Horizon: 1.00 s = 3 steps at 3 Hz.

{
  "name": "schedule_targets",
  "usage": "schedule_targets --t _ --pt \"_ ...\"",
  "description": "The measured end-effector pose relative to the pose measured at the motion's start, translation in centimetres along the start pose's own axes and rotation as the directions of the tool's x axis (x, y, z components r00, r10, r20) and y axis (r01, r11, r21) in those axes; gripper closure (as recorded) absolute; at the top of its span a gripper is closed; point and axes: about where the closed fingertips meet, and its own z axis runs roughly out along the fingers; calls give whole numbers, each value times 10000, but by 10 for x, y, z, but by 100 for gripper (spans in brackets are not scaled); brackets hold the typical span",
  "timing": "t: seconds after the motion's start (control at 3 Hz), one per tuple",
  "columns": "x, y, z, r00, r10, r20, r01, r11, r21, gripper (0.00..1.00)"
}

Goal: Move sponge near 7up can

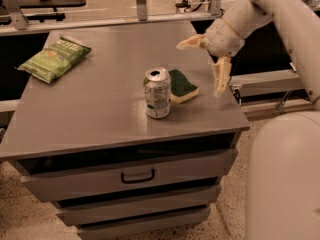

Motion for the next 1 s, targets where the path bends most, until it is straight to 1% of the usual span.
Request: schedule_targets --t 0.33,0.67,1.0 --pt "7 12 -29 9936 692 890 -806 9879 1324 0" --pt "14 28 -80 9726 1093 2054 -1754 9243 3390 0" --pt "28 36 -99 9675 1347 2140 -2135 8888 4055 0"
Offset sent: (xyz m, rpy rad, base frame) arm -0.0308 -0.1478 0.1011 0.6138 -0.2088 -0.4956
